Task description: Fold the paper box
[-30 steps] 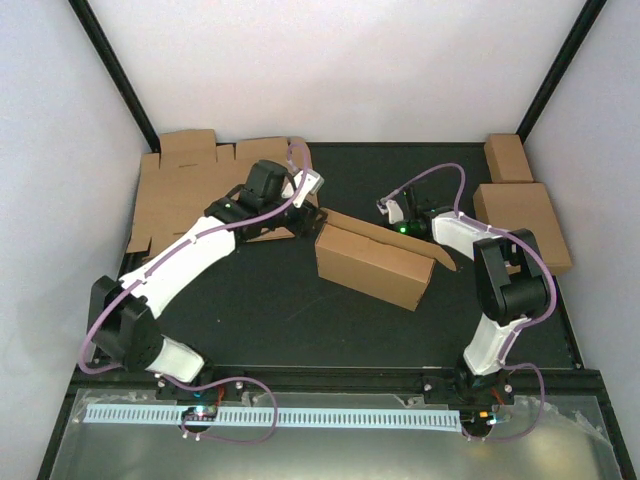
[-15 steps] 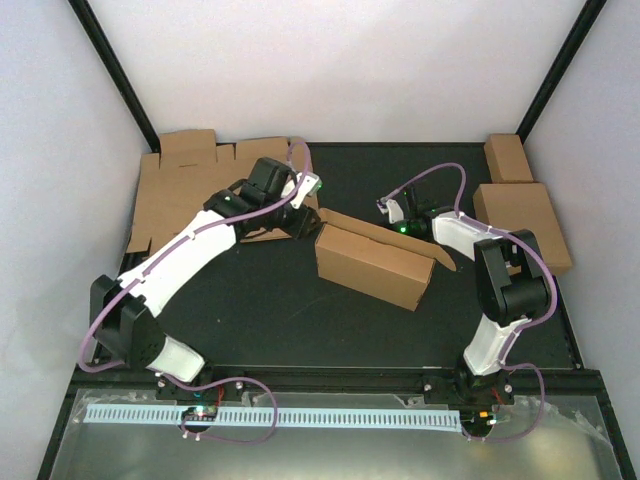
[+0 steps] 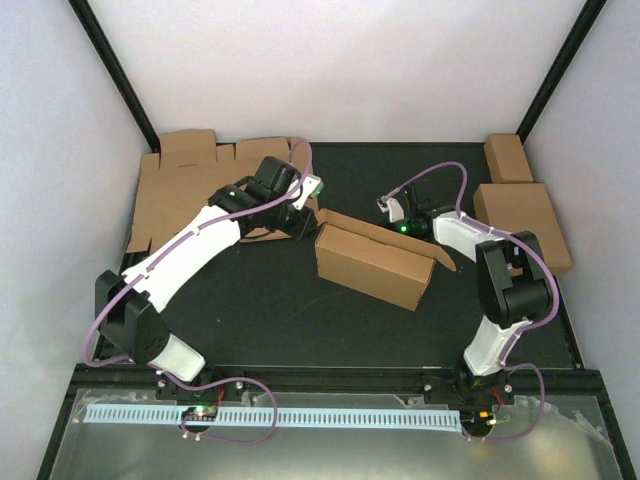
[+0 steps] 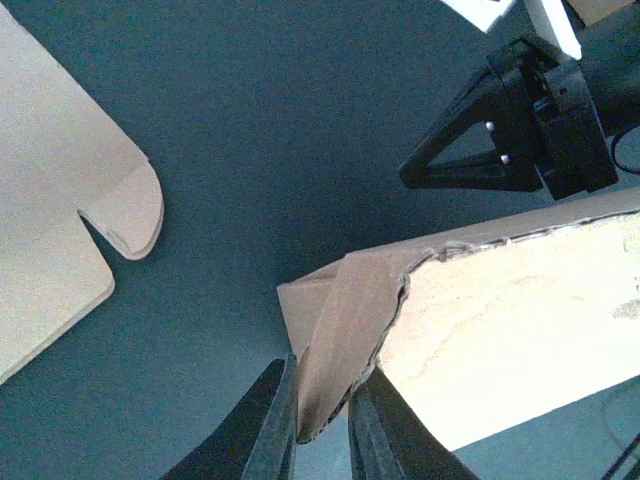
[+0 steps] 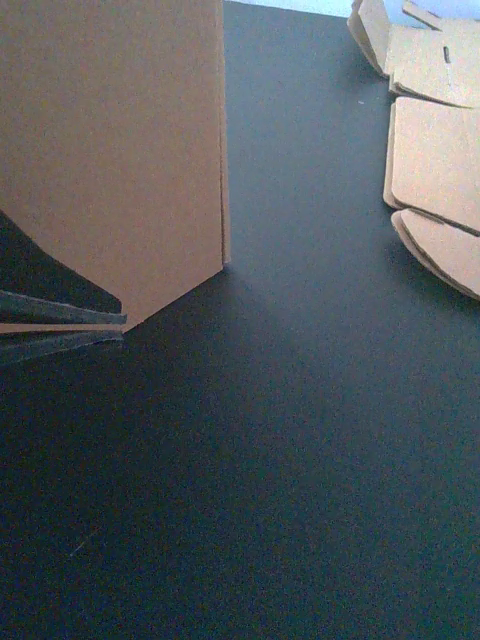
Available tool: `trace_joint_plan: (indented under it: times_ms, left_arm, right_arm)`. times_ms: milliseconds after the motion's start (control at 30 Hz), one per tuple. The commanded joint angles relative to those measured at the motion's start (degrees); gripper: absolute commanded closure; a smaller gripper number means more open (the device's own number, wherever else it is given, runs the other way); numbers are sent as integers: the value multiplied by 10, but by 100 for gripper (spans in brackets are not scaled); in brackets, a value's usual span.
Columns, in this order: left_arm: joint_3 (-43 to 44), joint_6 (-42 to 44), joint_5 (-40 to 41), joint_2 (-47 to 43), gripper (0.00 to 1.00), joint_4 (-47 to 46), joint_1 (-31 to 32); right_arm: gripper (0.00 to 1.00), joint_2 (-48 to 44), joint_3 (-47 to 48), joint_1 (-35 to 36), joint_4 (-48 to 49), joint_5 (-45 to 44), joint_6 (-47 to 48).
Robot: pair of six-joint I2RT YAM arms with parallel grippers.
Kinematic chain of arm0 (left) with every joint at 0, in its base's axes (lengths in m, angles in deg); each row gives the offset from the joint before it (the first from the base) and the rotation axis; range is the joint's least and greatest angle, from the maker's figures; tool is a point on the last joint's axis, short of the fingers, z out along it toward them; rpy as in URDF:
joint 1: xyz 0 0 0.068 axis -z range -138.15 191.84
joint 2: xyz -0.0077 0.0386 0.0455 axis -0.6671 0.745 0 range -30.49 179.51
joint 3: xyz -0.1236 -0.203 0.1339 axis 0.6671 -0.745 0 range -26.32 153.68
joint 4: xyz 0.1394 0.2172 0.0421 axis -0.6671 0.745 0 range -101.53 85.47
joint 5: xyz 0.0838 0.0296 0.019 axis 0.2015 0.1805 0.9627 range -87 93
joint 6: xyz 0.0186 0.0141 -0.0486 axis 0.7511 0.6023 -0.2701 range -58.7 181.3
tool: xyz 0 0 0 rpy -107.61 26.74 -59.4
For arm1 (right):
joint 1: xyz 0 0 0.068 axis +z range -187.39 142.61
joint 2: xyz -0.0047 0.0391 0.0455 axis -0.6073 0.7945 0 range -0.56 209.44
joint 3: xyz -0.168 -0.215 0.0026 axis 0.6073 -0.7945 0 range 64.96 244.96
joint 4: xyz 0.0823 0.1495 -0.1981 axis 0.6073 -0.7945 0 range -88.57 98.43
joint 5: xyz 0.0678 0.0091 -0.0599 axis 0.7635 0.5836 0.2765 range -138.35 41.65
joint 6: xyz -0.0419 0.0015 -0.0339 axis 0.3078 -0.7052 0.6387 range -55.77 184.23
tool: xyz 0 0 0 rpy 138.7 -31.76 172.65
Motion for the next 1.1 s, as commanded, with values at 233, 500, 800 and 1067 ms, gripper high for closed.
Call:
trace_joint_plan:
  times_ms: [233,500,800,1067]
  left_arm:
    - [83,-114,-34,37,95,91,5]
    - [65,-138,-40,36,97,89,14]
    - [-38,-146,1,-26,97,14,30]
    - [-125,-170,5,-77,97,-63,31]
  right_arm:
    - [96,-18,1,-3,2,4,-4]
    - [96,-27,-2,-2,2,0,-5]
    - [96,-32,-7,-2,2,2,-6]
    - [96,-43,-10,-2,-2,-6,-7]
